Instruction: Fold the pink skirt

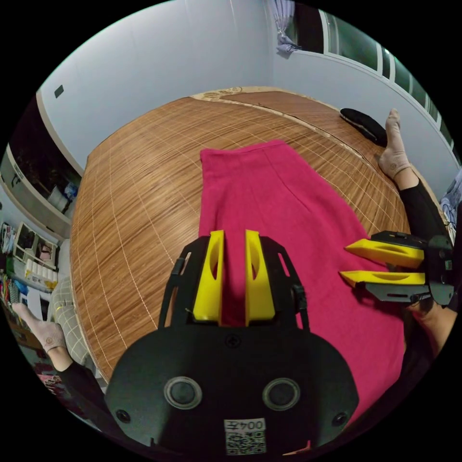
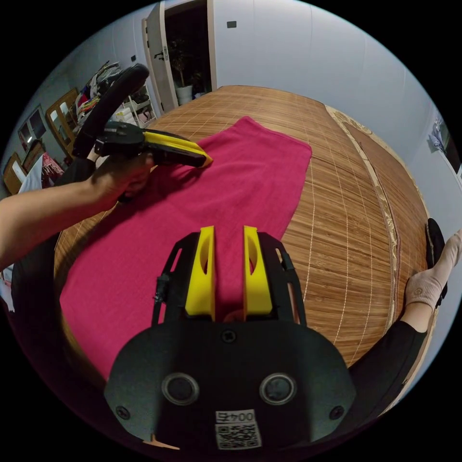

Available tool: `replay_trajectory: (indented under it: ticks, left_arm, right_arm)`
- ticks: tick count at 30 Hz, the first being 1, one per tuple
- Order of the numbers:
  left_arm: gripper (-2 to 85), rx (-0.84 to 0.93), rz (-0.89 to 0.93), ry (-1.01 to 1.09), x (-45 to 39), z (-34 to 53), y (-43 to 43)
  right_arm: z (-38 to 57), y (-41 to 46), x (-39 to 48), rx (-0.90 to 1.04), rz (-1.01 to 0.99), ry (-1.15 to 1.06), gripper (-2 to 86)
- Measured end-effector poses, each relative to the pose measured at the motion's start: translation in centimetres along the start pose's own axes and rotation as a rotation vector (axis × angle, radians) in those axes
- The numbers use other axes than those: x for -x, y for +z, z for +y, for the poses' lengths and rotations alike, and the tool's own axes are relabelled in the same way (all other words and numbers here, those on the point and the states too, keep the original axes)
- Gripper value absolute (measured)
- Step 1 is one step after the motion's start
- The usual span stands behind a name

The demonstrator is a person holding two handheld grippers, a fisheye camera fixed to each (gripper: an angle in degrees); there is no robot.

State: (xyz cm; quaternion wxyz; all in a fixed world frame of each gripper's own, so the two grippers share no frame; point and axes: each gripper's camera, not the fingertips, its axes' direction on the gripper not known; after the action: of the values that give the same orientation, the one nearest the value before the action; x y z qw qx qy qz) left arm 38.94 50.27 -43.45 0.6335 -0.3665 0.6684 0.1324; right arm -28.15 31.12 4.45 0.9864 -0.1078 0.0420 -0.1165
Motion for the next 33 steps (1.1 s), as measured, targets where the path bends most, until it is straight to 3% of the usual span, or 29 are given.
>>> replay_trajectory:
  ticks: [7, 18, 33]
  left_arm:
    - [8.3, -0.026, 0.02, -0.035, 0.2, 3.9, -6.1]
    - [8.5, 0.077, 0.117, -0.066, -5.7, 21.5, -14.4]
    - [7.6, 0.025, 0.02, -0.012, -7.9, 26.2, -18.9]
  right_arm:
    - [1.4, -0.1, 0.3, -0.005, -0.004, 0.002, 9.5]
    - [3.8, -0.4, 1.4, -0.006, 0.01, -0.013, 10.2]
    - [8.6, -6.4, 4.2, -0.011, -0.121, 0.014, 14.1]
